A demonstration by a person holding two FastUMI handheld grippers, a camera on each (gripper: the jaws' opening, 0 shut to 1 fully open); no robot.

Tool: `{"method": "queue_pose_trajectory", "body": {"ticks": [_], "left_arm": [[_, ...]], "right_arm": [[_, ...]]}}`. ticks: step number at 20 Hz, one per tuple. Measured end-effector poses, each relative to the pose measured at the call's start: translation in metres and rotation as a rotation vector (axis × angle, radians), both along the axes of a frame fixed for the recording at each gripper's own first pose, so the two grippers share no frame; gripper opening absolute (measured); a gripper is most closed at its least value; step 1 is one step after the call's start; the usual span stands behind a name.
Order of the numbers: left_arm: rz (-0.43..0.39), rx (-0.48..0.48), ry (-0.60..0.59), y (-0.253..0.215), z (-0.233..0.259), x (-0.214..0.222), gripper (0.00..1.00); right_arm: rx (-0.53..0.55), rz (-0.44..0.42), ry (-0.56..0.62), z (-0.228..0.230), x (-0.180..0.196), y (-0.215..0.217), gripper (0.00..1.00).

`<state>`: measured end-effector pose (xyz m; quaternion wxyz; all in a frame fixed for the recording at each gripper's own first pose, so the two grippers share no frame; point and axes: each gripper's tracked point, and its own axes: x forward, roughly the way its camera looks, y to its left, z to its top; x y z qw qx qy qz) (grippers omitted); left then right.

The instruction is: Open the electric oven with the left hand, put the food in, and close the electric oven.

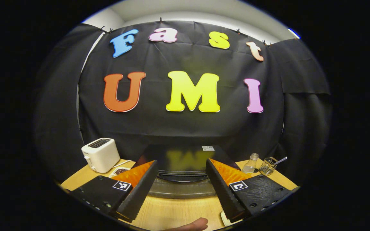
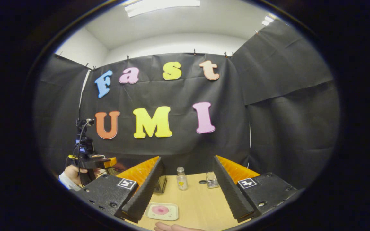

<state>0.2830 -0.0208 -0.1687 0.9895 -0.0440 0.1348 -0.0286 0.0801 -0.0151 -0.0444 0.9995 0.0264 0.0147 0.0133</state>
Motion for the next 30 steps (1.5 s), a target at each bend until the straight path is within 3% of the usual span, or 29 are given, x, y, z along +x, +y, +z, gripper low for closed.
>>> {"method": "queue_pose_trajectory", "body": {"ticks": [5, 10, 24, 30], "left_arm": [[-0.035, -0.035, 0.137, -0.013, -0.049, 0.034, 0.95], [-0.010, 0.031, 0.238, -0.008, -0.085, 0.050, 0.95], [0.001, 0.049, 0.260, -0.006, -0.086, 0.049, 0.95], [-0.013, 0.032, 0.253, -0.006, -0.085, 0.021, 0.94]], "right_arm": [[-0.024, -0.030, -0.012, 0.004, 0.004, -0.014, 0.96], [-0.038, -0.040, -0.014, 0.006, 0.004, -0.020, 0.96], [-0.033, -0.048, -0.021, 0.013, -0.022, -0.023, 0.96], [-0.039, -0.043, -0.041, 0.020, -0.042, -0.017, 0.96]]}}
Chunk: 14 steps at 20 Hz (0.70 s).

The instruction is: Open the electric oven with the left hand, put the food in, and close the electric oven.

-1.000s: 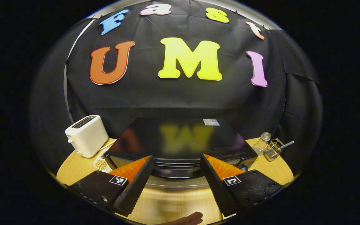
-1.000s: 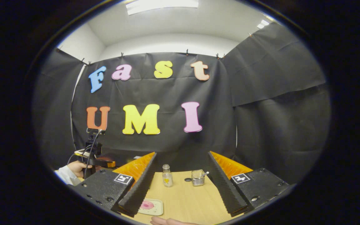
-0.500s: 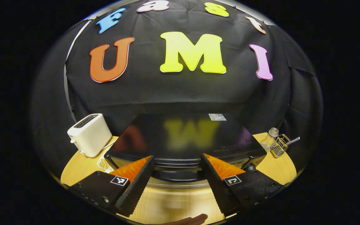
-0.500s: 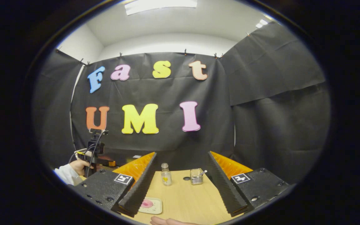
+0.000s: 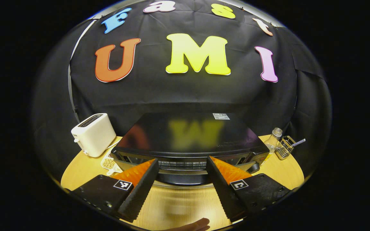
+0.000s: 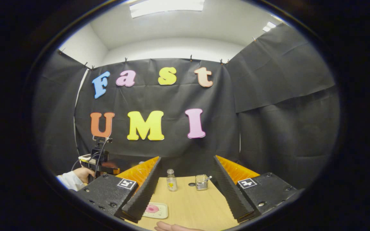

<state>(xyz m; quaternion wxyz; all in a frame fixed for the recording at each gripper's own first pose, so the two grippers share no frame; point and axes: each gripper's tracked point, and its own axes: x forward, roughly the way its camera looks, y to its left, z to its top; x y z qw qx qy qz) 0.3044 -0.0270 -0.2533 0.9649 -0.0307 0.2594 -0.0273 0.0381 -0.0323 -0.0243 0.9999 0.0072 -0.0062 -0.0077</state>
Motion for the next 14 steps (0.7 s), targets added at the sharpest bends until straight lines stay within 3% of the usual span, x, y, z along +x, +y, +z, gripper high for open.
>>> {"method": "queue_pose_trajectory", "body": {"ticks": [3, 5, 14], "left_arm": [[-0.033, -0.007, -0.014, -0.002, -0.002, -0.018, 0.95], [-0.059, 0.041, -0.039, -0.001, -0.004, -0.029, 0.95], [-0.054, 0.031, -0.030, -0.003, -0.029, -0.080, 0.95]], "right_arm": [[-0.001, 0.011, 0.005, -0.001, -0.008, 0.004, 0.96], [0.002, 0.015, 0.001, 0.000, -0.012, 0.007, 0.96], [-0.012, 0.040, 0.023, -0.006, -0.020, 0.025, 0.96]]}}
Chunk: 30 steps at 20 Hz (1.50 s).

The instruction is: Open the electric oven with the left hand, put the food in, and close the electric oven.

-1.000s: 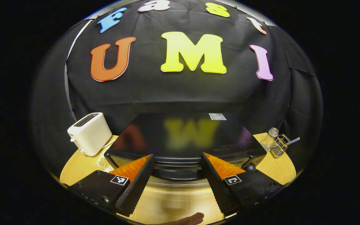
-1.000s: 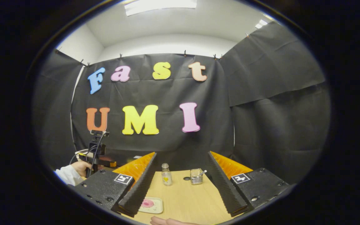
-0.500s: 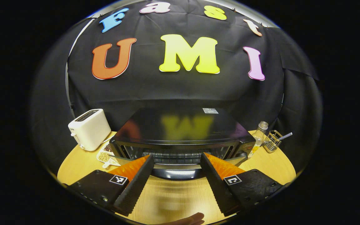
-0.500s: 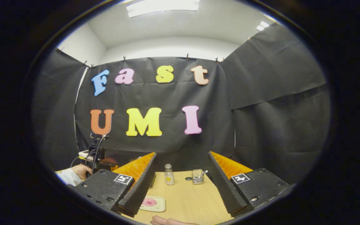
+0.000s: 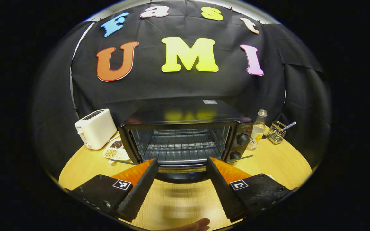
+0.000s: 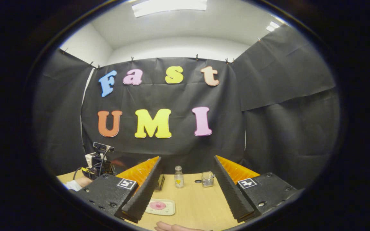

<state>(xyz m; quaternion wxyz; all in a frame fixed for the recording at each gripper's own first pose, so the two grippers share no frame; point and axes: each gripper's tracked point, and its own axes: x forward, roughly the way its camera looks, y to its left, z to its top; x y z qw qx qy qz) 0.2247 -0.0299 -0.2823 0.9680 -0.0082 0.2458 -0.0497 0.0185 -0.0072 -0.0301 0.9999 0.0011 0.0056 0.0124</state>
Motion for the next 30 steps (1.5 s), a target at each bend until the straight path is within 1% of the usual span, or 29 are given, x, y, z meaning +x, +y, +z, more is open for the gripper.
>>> {"method": "queue_pose_trajectory", "body": {"ticks": [3, 5, 6, 7, 8, 9, 10, 11, 14, 16, 17, 19, 21, 22, 24, 25, 27, 30], "left_arm": [[0.004, -0.002, 0.008, -0.001, -0.011, -0.015, 0.95], [0.003, -0.003, 0.021, -0.002, -0.021, -0.027, 0.95], [0.001, 0.000, 0.031, -0.002, -0.027, -0.032, 0.96], [-0.002, 0.003, 0.042, -0.002, -0.032, -0.037, 0.95], [-0.005, 0.007, 0.058, -0.002, -0.038, -0.042, 0.95], [-0.010, 0.013, 0.065, -0.002, -0.043, -0.046, 0.95], [-0.013, 0.019, 0.075, -0.003, -0.048, -0.049, 0.95], [-0.014, 0.020, 0.086, -0.002, -0.055, -0.054, 0.95], [-0.018, 0.025, 0.148, -0.003, -0.076, -0.068, 0.95], [-0.021, 0.028, 0.164, -0.004, -0.086, -0.073, 0.95], [-0.026, 0.034, 0.187, -0.006, -0.100, -0.078, 0.95], [-0.017, 0.019, 0.226, -0.005, -0.118, -0.083, 0.95], [-0.017, 0.021, 0.181, -0.005, -0.113, -0.079, 0.96], [-0.012, 0.014, 0.165, -0.005, -0.111, -0.077, 0.95], [0.012, -0.010, 0.166, -0.004, -0.111, -0.081, 0.95], [0.030, -0.009, 0.159, 0.000, -0.107, -0.082, 0.95], [0.050, 0.021, 0.092, 0.011, -0.084, -0.079, 0.96], [0.091, 0.056, -0.026, 0.023, -0.034, -0.084, 0.95]], "right_arm": [[-0.021, -0.022, 0.023, -0.006, 0.001, -0.002, 0.96], [-0.020, -0.010, 0.040, -0.009, 0.000, 0.003, 0.96], [-0.017, -0.003, 0.046, -0.011, 0.000, 0.004, 0.99], [-0.015, 0.002, 0.052, -0.012, 0.001, 0.006, 0.96], [-0.016, 0.003, 0.057, -0.014, 0.002, 0.005, 0.96], [-0.019, 0.001, 0.062, -0.017, 0.004, 0.004, 0.99], [-0.021, 0.000, 0.067, -0.018, 0.005, 0.003, 0.96], [-0.023, 0.000, 0.073, -0.022, 0.006, 0.003, 0.96], [-0.022, 0.003, 0.097, -0.031, 0.010, 0.004, 0.96], [-0.011, 0.003, 0.122, -0.038, 0.012, 0.004, 0.96], [0.005, 0.020, 0.143, -0.043, 0.011, 0.009, 0.96], [0.003, 0.021, 0.150, -0.046, 0.013, 0.011, 0.96], [0.001, 0.028, 0.161, -0.049, 0.014, 0.013, 0.96], [0.002, 0.029, 0.172, -0.054, 0.015, 0.015, 0.96], [-0.002, 0.020, 0.220, -0.065, 0.020, 0.014, 0.96], [-0.002, 0.031, 0.243, -0.070, 0.022, 0.018, 0.96], [-0.019, 0.030, 0.285, -0.081, 0.033, 0.019, 0.96], [-0.047, 0.008, 0.341, -0.105, 0.055, 0.015, 0.96]]}}
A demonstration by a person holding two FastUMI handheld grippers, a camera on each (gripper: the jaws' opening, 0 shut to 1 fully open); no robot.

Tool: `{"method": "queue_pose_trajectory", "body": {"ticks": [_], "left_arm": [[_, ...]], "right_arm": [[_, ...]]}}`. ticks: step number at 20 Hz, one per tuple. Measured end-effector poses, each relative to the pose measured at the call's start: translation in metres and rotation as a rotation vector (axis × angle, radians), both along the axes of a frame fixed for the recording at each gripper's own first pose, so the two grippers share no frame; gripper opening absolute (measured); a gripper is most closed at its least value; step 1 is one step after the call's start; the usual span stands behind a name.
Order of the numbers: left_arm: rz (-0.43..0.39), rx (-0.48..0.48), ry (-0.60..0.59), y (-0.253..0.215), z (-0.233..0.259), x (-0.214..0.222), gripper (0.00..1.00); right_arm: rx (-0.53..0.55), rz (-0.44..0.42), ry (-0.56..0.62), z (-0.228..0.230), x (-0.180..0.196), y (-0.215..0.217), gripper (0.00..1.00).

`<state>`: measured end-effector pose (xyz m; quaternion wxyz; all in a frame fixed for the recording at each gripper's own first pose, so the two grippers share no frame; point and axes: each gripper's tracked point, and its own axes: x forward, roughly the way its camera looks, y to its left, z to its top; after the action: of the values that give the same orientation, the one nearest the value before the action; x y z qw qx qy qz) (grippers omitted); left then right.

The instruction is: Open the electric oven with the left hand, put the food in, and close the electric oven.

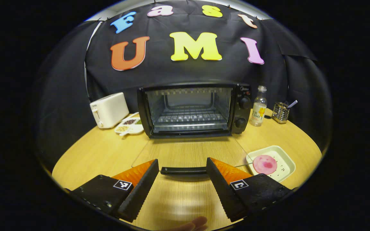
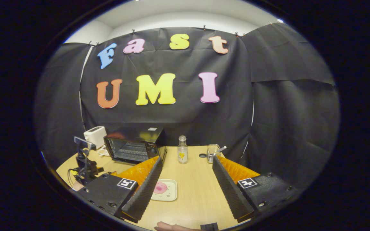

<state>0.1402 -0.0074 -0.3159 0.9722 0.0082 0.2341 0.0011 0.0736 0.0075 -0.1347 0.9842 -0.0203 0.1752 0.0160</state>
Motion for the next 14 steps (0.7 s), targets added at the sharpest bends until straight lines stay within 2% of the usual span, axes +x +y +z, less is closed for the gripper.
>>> {"method": "queue_pose_trajectory", "body": {"ticks": [7, 8, 10, 11, 12, 14], "left_arm": [[-0.025, -0.099, -0.238, -0.007, 0.124, -0.028, 0.95], [-0.034, -0.097, -0.258, -0.007, 0.137, -0.032, 0.94], [-0.036, -0.073, -0.288, -0.003, 0.157, -0.046, 0.94], [-0.030, -0.059, -0.313, -0.001, 0.169, -0.051, 0.94], [-0.025, -0.049, -0.336, 0.001, 0.179, -0.057, 0.94], [-0.018, -0.065, -0.382, 0.001, 0.200, -0.070, 0.94]], "right_arm": [[-0.053, 0.023, 0.263, -0.092, 0.054, 0.011, 0.96], [-0.058, 0.023, 0.312, -0.107, 0.061, 0.012, 1.00], [-0.057, 0.039, 0.426, -0.138, 0.067, 0.018, 0.96], [-0.056, 0.055, 0.481, -0.152, 0.070, 0.022, 1.00], [-0.059, 0.063, 0.524, -0.164, 0.069, 0.021, 0.97], [-0.063, 0.083, 0.583, -0.188, 0.074, 0.021, 1.00]]}}
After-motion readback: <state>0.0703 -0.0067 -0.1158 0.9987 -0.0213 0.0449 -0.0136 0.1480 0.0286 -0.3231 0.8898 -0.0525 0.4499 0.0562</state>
